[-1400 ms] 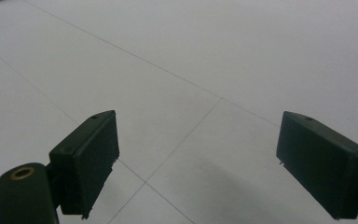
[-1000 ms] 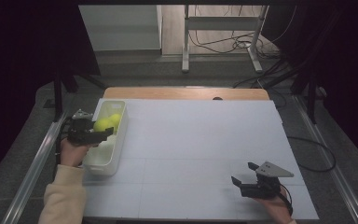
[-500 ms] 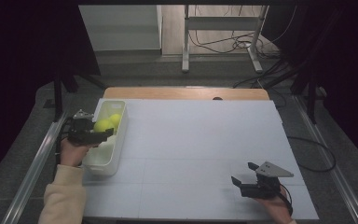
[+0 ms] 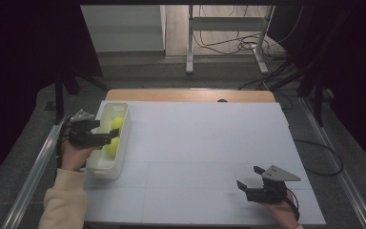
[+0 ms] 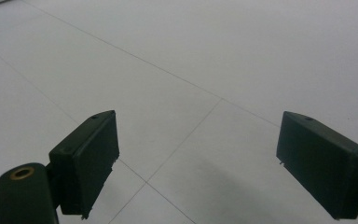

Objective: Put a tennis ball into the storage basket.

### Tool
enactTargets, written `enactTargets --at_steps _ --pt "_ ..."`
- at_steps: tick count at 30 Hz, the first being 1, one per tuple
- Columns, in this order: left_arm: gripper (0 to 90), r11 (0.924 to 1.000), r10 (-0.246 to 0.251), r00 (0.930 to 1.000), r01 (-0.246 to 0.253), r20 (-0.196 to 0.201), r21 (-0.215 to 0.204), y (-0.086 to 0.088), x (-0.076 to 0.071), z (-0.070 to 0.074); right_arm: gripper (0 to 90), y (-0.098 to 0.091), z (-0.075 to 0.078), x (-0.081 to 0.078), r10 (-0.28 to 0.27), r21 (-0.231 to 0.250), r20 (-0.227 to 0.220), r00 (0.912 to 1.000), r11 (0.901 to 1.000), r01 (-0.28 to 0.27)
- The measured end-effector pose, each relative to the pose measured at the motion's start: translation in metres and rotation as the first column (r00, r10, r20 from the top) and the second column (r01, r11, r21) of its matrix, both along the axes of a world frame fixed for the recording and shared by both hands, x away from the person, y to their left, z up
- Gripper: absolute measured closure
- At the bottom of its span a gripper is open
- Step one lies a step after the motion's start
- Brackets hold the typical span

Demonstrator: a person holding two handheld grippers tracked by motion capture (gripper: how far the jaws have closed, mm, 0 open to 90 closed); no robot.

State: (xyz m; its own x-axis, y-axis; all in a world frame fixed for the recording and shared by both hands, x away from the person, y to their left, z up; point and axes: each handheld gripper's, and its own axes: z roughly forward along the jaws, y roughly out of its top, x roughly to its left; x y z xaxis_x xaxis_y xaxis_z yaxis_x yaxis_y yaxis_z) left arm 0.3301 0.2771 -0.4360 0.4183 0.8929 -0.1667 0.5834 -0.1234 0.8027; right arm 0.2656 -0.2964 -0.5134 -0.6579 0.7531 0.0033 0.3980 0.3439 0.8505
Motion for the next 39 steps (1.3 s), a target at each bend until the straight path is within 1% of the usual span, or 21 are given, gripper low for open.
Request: enactTargets --at_steps 2,3,5,7,10,12,16,18,20,21,24,25,26,29,31,32,34,35,36,38,39 --pt "11.1 0.9998 -0.014 0.9999 0.014 0.009 -0.015 -0.003 -0.001 0.001 13.4 0.0 0.001 -0.001 0.0 -0.001 0.006 1.0 1.0 0.0" --pt "11.1 0.9996 -0.027 0.9996 0.027 0.011 -0.01 -0.005 -0.002 0.001 13.4 0.001 0.001 -0.002 0.003 -0.001 0.009 1.0 1.0 -0.003" --pt "11.1 0.9995 -0.03 0.9995 0.031 0.012 -0.009 -0.007 -0.003 0.002 13.5 0.001 0.001 -0.002 0.005 -0.005 0.014 0.9999 1.0 -0.005" --pt "11.1 0.9992 -0.04 0.9989 0.04 0.023 -0.009 -0.009 -0.003 0.003 13.4 0.002 0.001 -0.002 0.01 -0.006 0.013 0.9999 0.9999 -0.01" --pt "11.2 0.9989 -0.04 0.9981 0.041 0.046 -0.022 -0.01 -0.006 0.006 13.3 0.002 -0.001 0.0 0.019 -0.008 0.005 0.9998 0.9998 -0.019" --pt "11.5 0.999 -0.036 0.9977 0.037 0.057 -0.025 -0.011 -0.008 0.007 13.4 0.001 -0.001 0.002 0.019 0.0 0.005 0.9998 0.9998 -0.019" --pt "11.9 0.9976 -0.043 0.9964 0.047 0.073 -0.052 -0.012 -0.013 0.008 13.4 0.001 -0.001 0.004 0.021 0.009 0.001 0.9998 0.9997 -0.021" --pt "12.4 0.9956 -0.052 0.9949 0.058 0.087 -0.073 -0.013 -0.017 0.008 13.4 0.003 -0.001 0.004 0.024 0.005 0.0 0.9997 0.9997 -0.024" --pt "12.6 0.9938 -0.064 0.9935 0.072 0.094 -0.084 -0.016 -0.02 0.008 13.4 0.004 0.0 0.005 0.024 -0.008 0.003 0.9997 0.9997 -0.024" --pt "12.6 0.9932 -0.07 0.9927 0.079 0.098 -0.086 -0.017 -0.021 0.008 13.4 0.005 0.0 0.005 0.028 -0.006 0.007 0.9996 0.9996 -0.028" --pt "12.5 0.991 -0.095 0.9879 0.105 0.123 -0.083 -0.021 -0.028 0.008 13.3 0.007 0.0 0.005 0.027 -0.014 0.006 0.9996 0.9995 -0.027" --pt "12.4 0.9892 -0.104 0.9858 0.117 0.132 -0.089 -0.022 -0.031 0.009 13.3 0.008 0.0 0.005 0.028 -0.019 0.007 0.9996 0.9994 -0.027" --pt "12.4 0.9892 -0.104 0.9858 0.117 0.132 -0.089 -0.022 -0.031 0.009 13.3 0.009 0.0 0.005 0.028 -0.022 0.008 0.9996 0.9994 -0.028" --pt "12.5 0.9839 -0.122 0.9803 0.14 0.155 -0.111 -0.025 -0.037 0.008 13.4 0.009 0.0 0.004 0.03 -0.021 0.009 0.9995 0.9993 -0.029" --pt "12.6 0.9835 -0.124 0.9792 0.143 0.16 -0.111 -0.027 -0.039 0.007 13.4 0.008 0.001 0.004 0.031 -0.01 0.012 0.9994 0.9995 -0.031" --pt "12.6 0.9847 -0.123 0.9786 0.141 0.165 -0.102 -0.03 -0.041 0.006 13.4 0.008 0.001 0.004 0.031 -0.01 0.012 0.9994 0.9995 -0.031" --pt "12.7 0.9829 -0.137 0.9767 0.154 0.165 -0.1 -0.035 -0.044 0.003 13.4 0.007 0.002 0.003 0.03 -0.011 0.016 0.9994 0.9995 -0.03" --pt "12.7 0.9808 -0.153 0.9741 0.17 0.166 -0.095 -0.041 -0.047 -0.001 13.4 0.007 0.002 0.002 0.029 -0.015 0.019 0.9994 0.9995 -0.028" --pt "12.7 0.9808 -0.153 0.9741 0.17 0.166 -0.095 -0.041 -0.047 -0.001 13.4 0.007 0.002 0.002 0.029 -0.015 0.019 0.9994 0.9995 -0.028" --pt "12.8 0.9781 -0.179 0.9693 0.194 0.169 -0.076 -0.049 -0.05 -0.005 13.4 0.007 0.002 0.002 0.032 -0.012 0.021 0.9993 0.9994 -0.032" --pt "12.8 0.9792 -0.18 0.9679 0.193 0.175 -0.062 -0.053 -0.051 -0.007 13.4 0.007 0.002 0.002 0.034 -0.013 0.022 0.9992 0.9993 -0.034"
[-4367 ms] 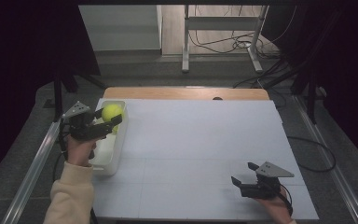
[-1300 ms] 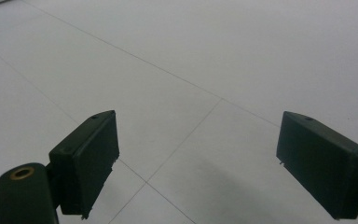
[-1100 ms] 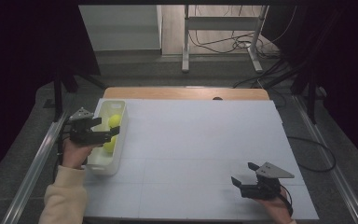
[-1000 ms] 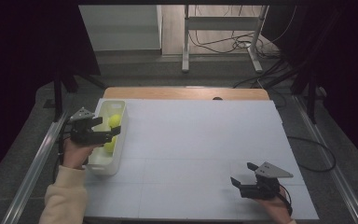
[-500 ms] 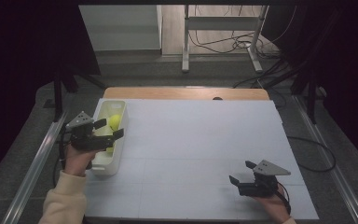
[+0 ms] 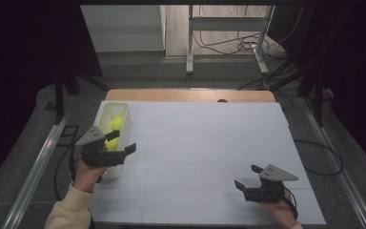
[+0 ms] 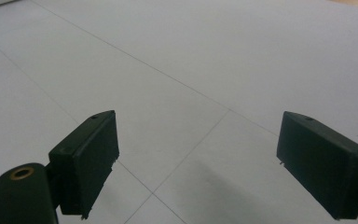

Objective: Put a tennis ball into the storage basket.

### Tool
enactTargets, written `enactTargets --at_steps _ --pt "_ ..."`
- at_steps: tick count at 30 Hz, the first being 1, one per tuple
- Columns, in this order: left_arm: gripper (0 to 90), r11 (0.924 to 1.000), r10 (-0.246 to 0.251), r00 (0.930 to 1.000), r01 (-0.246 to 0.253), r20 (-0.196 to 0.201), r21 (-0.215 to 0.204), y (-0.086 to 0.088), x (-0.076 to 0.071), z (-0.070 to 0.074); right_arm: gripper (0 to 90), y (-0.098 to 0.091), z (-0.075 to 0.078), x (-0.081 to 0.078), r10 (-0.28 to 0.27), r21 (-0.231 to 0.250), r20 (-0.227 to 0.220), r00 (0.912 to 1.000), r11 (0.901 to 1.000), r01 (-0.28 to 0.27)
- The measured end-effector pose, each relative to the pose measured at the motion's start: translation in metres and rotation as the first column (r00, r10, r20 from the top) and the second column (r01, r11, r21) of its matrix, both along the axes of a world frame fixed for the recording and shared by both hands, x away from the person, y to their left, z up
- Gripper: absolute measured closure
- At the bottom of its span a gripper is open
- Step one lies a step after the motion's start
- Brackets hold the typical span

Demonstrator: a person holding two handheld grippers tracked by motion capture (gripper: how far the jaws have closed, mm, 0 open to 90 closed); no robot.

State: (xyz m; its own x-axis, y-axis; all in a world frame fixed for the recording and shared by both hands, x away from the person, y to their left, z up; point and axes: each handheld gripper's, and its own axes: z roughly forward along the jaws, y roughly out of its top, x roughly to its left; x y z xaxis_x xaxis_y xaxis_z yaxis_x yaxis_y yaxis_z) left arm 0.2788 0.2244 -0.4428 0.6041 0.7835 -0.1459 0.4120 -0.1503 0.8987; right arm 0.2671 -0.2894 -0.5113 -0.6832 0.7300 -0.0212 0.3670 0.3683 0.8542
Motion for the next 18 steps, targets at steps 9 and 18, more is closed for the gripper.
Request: enactTargets --at_steps 9,18 --pt "13.4 0.997 -0.077 0.9968 0.077 0.022 0.006 -0.021 -0.013 -0.01 13.4 0.0 0.0 -0.001 0.006 -0.001 0.003 1.0 1.0 -0.006" --pt "14.1 0.9921 -0.125 0.992 0.125 0.016 0.003 -0.03 -0.029 -0.023 13.3 0.001 0.0 -0.004 0.018 -0.004 0.001 0.9998 0.9998 -0.018"
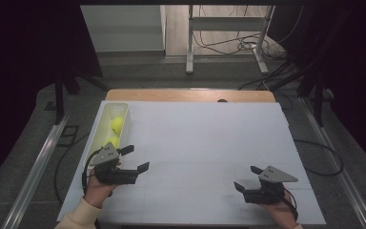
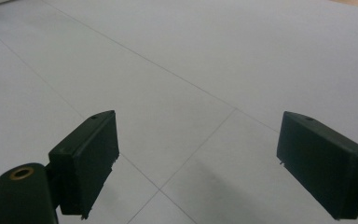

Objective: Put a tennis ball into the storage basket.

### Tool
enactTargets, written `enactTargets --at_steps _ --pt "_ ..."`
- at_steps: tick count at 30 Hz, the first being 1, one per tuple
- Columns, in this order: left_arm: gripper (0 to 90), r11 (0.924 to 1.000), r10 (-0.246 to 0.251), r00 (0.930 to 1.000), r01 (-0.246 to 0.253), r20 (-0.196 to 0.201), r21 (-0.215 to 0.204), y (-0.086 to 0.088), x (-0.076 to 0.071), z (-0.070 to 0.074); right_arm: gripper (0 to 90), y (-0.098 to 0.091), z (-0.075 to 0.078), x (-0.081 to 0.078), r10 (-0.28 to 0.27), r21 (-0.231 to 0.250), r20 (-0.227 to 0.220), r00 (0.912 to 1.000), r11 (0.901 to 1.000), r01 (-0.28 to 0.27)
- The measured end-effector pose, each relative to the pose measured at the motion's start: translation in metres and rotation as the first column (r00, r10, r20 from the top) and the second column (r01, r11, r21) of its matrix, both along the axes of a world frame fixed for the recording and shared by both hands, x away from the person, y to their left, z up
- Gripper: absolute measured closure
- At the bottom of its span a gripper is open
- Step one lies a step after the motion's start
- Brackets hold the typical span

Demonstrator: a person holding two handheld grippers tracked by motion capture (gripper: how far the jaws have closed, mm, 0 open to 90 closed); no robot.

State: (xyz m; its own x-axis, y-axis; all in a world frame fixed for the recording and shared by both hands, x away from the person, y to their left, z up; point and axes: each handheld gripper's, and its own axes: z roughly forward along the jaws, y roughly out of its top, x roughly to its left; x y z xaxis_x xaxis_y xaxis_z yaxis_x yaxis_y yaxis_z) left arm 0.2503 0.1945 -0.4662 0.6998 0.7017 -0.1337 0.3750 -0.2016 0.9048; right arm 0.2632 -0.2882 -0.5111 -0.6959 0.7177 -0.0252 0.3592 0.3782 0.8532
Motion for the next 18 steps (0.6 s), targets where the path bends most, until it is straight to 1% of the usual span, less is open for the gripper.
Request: enactTargets --at_steps 1,3,6,9,10,11,12,14,18 --pt "14.3 1.0 -0.005 1.0 0.005 0.001 0.001 -0.001 -0.003 -0.002 13.4 0.0 0.0 0.0 -0.002 0.0 -0.001 1.0 1.0 0.002" --pt "14.4 1.0 -0.005 1.0 0.005 -0.001 0.001 -0.001 -0.005 -0.004 13.3 -0.001 0.0 -0.001 -0.004 0.003 0.0 1.0 1.0 0.004" --pt "14.5 0.9999 -0.013 0.9998 0.013 -0.014 0.005 -0.003 -0.009 -0.014 13.3 -0.002 0.0 -0.002 -0.007 0.002 0.0 1.0 1.0 0.007" --pt "14.4 0.9995 -0.023 0.999 0.024 -0.037 0.02 -0.005 -0.012 -0.024 13.4 -0.002 0.0 -0.003 -0.01 -0.003 -0.003 0.9999 0.9999 0.01" --pt "14.4 0.9995 -0.023 0.999 0.024 -0.037 0.02 -0.005 -0.012 -0.024 13.4 -0.002 0.0 -0.003 -0.01 -0.003 -0.003 0.9999 0.9999 0.01" --pt "14.4 0.9992 -0.028 0.9989 0.029 -0.038 0.028 -0.006 -0.013 -0.028 13.4 -0.002 -0.001 -0.003 -0.009 -0.007 -0.004 1.0 0.9999 0.009" --pt "14.4 0.9992 -0.028 0.9989 0.029 -0.038 0.028 -0.006 -0.013 -0.028 13.4 -0.002 -0.001 -0.003 -0.009 -0.007 -0.004 1.0 0.9999 0.009" --pt "14.4 0.9985 -0.032 0.9988 0.033 -0.037 0.044 -0.008 -0.014 -0.031 13.3 -0.002 -0.001 -0.003 -0.009 -0.007 -0.004 1.0 0.9999 0.009" --pt "14.4 0.9979 -0.03 0.9984 0.032 -0.049 0.057 -0.01 -0.013 -0.037 13.4 -0.002 -0.002 -0.003 -0.007 -0.008 -0.01 0.9999 0.9999 0.007"
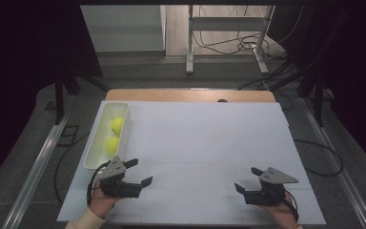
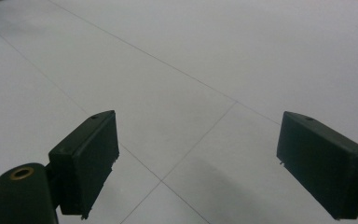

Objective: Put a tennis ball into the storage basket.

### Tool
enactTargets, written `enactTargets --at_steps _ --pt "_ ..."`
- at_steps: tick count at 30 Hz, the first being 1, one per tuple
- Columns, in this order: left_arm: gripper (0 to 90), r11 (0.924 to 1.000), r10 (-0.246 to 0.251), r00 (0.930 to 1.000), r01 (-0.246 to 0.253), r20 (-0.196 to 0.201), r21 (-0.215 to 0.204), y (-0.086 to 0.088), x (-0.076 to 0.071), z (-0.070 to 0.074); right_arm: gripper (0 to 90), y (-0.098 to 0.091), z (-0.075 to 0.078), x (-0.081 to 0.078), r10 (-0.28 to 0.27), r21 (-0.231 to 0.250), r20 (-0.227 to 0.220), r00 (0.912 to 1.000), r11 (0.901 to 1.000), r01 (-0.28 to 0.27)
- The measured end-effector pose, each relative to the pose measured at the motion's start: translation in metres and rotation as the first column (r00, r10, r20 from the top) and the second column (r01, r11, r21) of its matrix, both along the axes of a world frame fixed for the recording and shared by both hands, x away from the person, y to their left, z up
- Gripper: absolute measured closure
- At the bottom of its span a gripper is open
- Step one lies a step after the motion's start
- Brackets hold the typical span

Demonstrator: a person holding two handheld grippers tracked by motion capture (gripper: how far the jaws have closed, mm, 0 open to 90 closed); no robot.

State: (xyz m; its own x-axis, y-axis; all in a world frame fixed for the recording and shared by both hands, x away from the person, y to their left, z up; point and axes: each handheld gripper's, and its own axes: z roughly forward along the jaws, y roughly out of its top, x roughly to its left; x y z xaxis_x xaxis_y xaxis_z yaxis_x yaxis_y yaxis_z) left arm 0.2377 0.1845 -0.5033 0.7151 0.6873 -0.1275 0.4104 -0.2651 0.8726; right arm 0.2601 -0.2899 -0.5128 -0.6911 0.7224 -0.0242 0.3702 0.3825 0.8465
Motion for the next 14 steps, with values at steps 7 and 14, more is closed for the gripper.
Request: enactTargets --at_steps 7,14 --pt "14.2 0.9999 -0.004 0.9998 0.004 -0.017 0.014 -0.0029 0.0026 -0.0046 13.4 0.0004 -0.0002 -0.0004 -0.001 -0.003 0.0 1.0 1.0 0.001" --pt "14.1 0.9999 0.0 0.9998 0.001 -0.021 0.014 -0.0036 0.0038 -0.0057 13.3 -0.0002 0.0 -0.0006 0.003 0.001 0.003 1.0 1.0 -0.003"
